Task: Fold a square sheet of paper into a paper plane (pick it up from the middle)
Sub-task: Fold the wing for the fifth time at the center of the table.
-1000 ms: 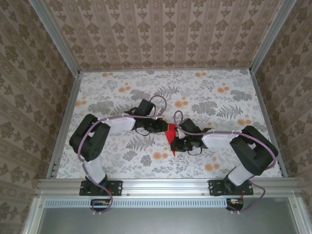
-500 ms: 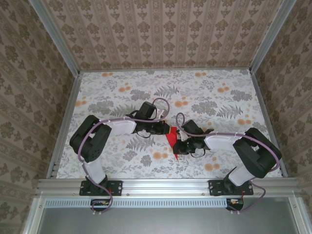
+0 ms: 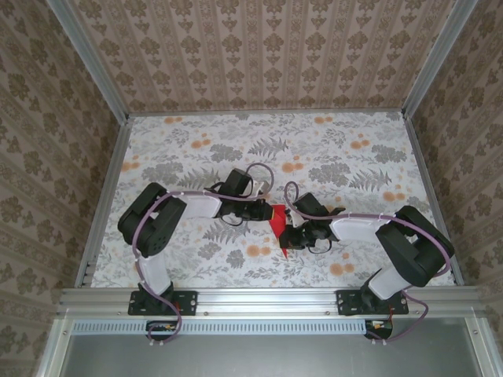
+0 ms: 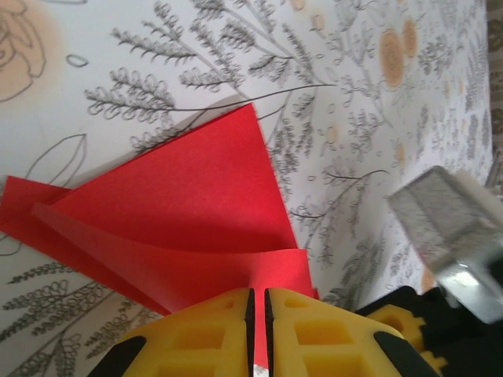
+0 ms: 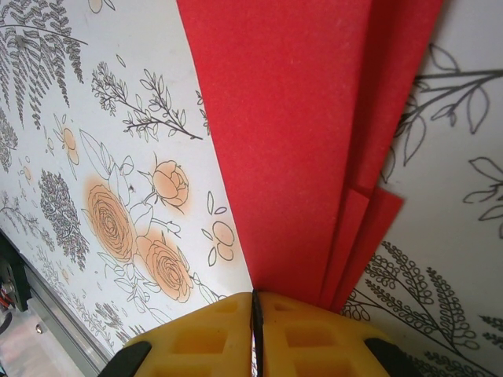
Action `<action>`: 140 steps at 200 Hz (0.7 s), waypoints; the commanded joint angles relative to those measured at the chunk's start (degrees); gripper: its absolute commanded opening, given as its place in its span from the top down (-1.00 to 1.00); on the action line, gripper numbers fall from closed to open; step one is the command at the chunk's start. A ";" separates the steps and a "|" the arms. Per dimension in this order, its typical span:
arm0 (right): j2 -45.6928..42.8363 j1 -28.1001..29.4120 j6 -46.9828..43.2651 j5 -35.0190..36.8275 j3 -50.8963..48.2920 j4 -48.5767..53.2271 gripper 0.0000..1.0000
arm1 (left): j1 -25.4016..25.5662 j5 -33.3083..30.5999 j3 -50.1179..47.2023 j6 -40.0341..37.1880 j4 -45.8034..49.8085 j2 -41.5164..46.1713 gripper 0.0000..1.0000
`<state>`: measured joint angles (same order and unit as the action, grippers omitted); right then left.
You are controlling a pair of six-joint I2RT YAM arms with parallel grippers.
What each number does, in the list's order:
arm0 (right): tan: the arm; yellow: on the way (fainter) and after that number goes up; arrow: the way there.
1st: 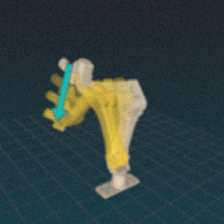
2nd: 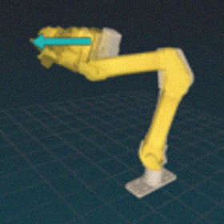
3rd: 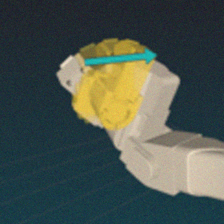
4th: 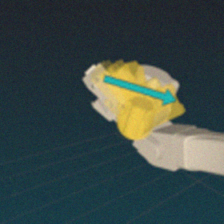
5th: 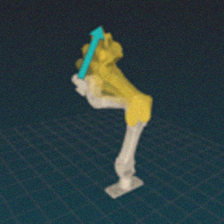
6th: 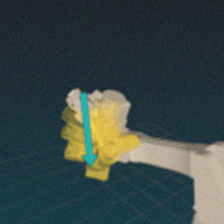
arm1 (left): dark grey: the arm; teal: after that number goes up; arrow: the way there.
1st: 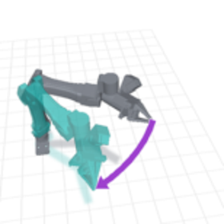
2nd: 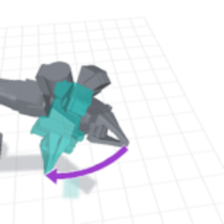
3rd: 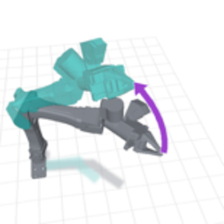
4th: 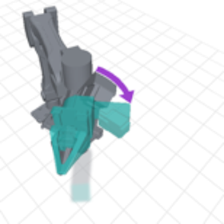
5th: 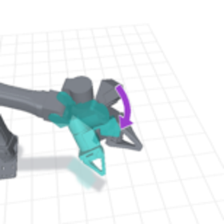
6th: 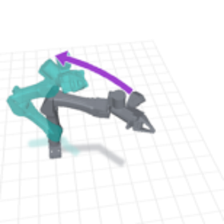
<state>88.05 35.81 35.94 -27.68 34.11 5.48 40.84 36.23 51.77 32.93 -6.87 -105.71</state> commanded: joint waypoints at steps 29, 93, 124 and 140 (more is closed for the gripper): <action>-0.12 -0.30 -1.07 0.94 -2.20 6.10 0.77 | -0.06 -1.83 1.61 -2.74 0.31 -2.37 0.73; 0.01 -0.30 -0.88 1.01 -2.73 7.34 0.77 | -1.26 -5.98 3.38 -4.65 4.34 -4.07 0.74; 0.19 -0.31 -1.05 1.48 -3.55 7.88 0.77 | -3.49 -8.54 4.98 -6.35 8.12 -4.65 0.74; 0.11 -0.38 -0.89 1.85 -3.88 8.09 0.76 | -4.43 -9.68 5.68 -6.62 9.36 -5.48 0.74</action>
<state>87.66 35.70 35.77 -27.77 33.39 5.52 38.65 32.16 55.59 29.28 -1.74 -108.55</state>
